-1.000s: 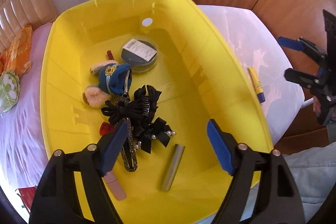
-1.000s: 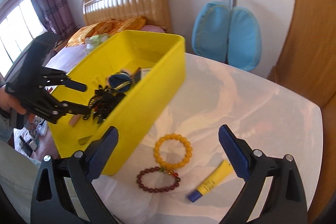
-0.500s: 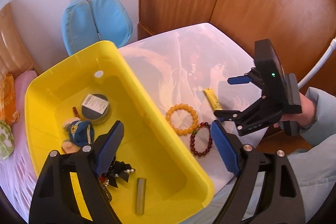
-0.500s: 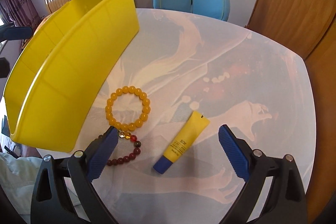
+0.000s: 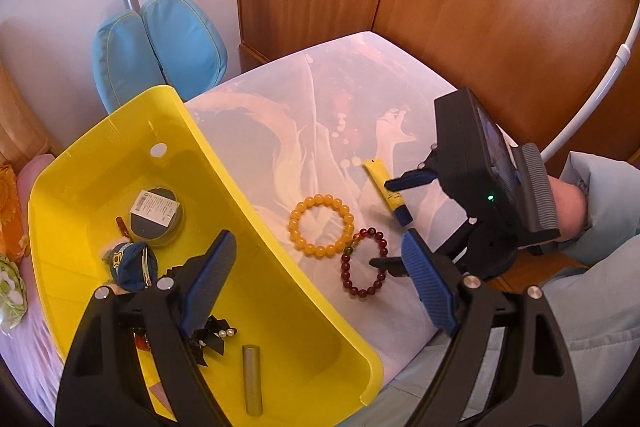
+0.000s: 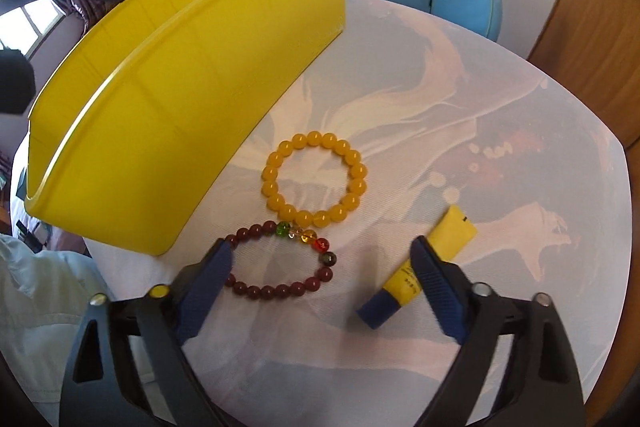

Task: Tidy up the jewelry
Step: 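Reach the right gripper to the dark red bead bracelet and grasp it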

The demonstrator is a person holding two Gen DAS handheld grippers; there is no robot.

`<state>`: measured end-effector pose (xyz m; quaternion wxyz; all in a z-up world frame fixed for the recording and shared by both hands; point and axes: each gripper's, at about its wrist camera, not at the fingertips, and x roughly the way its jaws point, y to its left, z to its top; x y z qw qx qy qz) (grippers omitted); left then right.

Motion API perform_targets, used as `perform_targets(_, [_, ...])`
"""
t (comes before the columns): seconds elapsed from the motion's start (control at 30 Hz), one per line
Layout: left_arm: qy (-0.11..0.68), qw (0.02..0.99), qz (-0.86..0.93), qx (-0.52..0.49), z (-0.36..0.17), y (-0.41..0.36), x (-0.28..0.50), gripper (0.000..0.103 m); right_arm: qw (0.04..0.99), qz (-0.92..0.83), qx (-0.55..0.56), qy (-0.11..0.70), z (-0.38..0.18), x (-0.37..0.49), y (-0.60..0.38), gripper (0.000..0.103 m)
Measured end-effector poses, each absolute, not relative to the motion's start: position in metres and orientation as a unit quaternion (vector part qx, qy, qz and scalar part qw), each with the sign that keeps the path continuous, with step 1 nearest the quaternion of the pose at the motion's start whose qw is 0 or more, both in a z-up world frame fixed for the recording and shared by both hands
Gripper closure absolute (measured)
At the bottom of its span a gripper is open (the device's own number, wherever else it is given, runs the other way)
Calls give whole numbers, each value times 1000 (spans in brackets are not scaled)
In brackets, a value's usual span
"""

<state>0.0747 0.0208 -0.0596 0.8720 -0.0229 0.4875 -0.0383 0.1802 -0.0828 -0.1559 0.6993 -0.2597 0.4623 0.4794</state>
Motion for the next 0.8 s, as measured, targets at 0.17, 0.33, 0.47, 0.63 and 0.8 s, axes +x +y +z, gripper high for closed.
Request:
perform_targets(0.17, [491, 870, -21, -40, -65, 34, 64, 20, 693, 479, -281, 459, -167, 178, -77, 44])
perform_targets(0.33, [495, 867, -4, -57, -70, 44, 53, 20, 684, 485, -296, 457, -177, 176, -75, 56])
perform_targets(0.47, [495, 867, 4, -63, -71, 48, 49, 20, 676, 489, -325, 446, -184, 166, -73, 79])
perform_targets(0.63, [494, 867, 3, -63, -70, 48, 50, 20, 673, 494, -323, 447, -182, 163, -75, 93])
perform_targets(0.8, [494, 868, -2, -60, -69, 44, 52, 20, 685, 500, -290, 443, -163, 167, -83, 93])
